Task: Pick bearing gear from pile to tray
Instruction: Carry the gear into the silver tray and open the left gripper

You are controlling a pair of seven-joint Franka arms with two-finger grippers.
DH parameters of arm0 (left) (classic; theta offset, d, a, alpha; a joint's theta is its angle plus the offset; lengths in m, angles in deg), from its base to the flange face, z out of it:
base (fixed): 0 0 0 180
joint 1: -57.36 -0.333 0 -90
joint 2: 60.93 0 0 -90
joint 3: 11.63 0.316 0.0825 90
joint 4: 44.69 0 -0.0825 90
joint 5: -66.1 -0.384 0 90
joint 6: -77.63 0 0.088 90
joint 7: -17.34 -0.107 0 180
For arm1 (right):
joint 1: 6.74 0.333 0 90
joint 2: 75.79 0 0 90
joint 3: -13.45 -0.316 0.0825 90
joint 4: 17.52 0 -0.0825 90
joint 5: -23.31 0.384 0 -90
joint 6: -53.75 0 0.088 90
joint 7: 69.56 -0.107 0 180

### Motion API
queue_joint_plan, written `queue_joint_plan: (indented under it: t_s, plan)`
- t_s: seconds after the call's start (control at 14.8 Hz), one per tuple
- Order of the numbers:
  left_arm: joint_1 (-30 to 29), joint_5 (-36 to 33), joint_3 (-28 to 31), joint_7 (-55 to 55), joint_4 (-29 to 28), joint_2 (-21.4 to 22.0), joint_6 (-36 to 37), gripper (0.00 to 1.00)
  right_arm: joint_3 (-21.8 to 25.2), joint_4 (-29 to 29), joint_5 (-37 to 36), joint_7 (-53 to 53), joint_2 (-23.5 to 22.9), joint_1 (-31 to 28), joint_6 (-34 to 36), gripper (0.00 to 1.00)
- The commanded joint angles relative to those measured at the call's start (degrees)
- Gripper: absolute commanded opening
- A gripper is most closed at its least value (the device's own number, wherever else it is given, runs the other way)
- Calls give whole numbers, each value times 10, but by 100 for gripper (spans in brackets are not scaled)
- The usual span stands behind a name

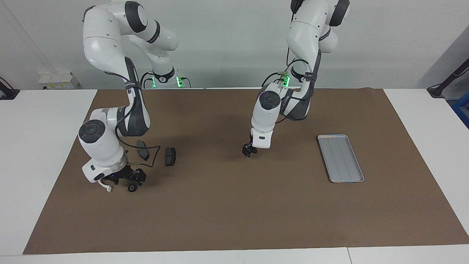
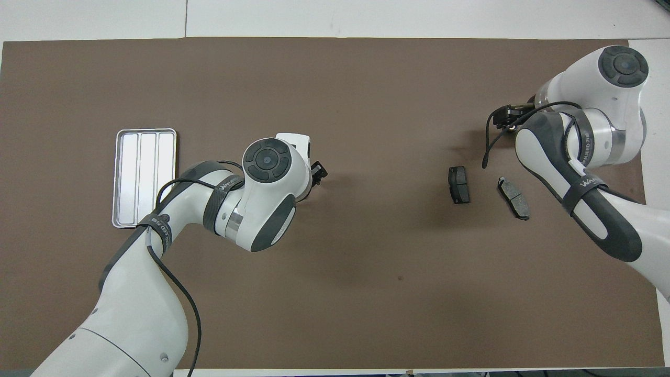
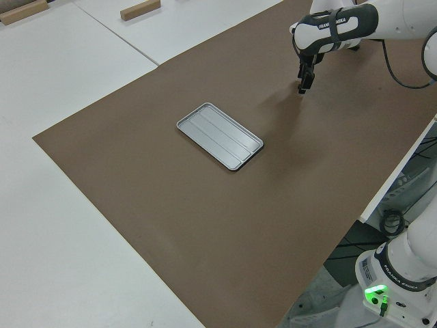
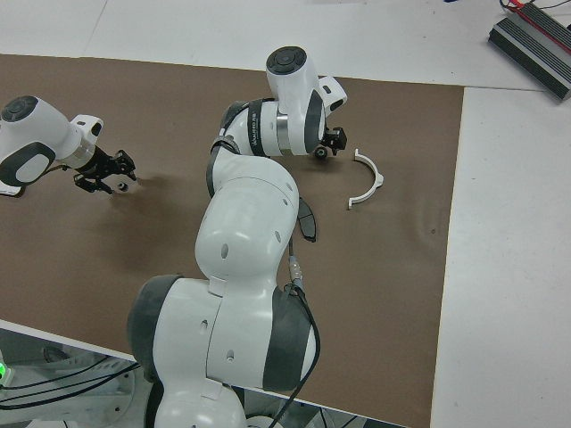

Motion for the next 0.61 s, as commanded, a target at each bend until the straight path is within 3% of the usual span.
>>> queue_joint_plan:
  t_s: [0.0, 0.2, 0.27, 0.4, 0.54]
  plan:
    - [3, -11, 6, 11, -9, 0, -18, 68, -3, -6, -2, -10, -17, -3, -23, 100]
    - [3, -11, 7, 11, -10, 0, -18, 65, -3, -7, -2, -9, -28, -3, -40, 99]
    - [3, -11, 7, 11, -10, 0, -17, 57, -3, -7, -2, -9, -29, -3, -41, 97]
    - [6, -11, 8, 12, -10, 0, -12, 27, -3, -7, -2, -9, -29, -3, -42, 89]
    - [8, -11, 9, 12, -10, 1, -2, 8, -3, -7, -2, -9, -29, -3, -43, 80]
